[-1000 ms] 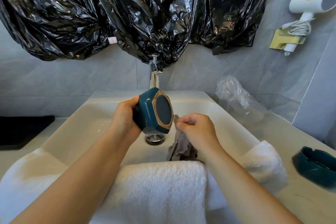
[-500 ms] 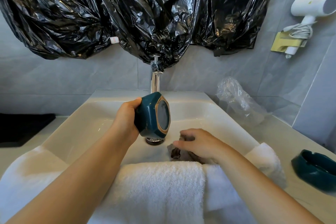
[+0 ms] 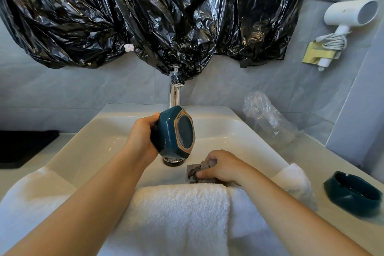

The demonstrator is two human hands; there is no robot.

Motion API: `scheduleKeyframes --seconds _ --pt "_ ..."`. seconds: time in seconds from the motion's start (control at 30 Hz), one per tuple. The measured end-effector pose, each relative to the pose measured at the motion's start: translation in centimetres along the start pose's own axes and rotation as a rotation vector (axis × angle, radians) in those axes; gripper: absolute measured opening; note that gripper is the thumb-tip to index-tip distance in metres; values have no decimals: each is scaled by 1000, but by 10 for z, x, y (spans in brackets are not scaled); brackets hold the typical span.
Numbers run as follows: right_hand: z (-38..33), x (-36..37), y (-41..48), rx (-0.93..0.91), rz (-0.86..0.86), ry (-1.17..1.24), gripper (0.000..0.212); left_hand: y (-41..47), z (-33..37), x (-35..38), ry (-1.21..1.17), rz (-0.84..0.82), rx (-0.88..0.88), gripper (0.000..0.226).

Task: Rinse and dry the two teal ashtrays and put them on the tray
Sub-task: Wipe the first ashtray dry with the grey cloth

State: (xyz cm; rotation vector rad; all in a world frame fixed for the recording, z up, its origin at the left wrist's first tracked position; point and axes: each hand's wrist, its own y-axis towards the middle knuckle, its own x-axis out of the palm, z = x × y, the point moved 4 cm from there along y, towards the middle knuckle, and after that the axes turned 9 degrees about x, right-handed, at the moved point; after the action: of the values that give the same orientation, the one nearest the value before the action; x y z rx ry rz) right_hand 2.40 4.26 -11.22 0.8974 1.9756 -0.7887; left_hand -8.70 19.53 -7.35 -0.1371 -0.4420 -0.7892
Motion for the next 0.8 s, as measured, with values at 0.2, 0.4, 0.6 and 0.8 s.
scheduleKeyframes --seconds 0.2,0.4,0.6,0.8 --pt "4 -26 -15 -110 223 529 30 -14 10 10 2 -89 40 29" --pt "8 -65 -48 -212 415 724 20 -43 33 27 78 -110 41 26" --pt "33 -114 -116 -293 530 754 16 -100 64 47 141 -210 63 22" --pt "86 -131 -179 -238 596 692 23 -165 53 71 280 -365 98 38"
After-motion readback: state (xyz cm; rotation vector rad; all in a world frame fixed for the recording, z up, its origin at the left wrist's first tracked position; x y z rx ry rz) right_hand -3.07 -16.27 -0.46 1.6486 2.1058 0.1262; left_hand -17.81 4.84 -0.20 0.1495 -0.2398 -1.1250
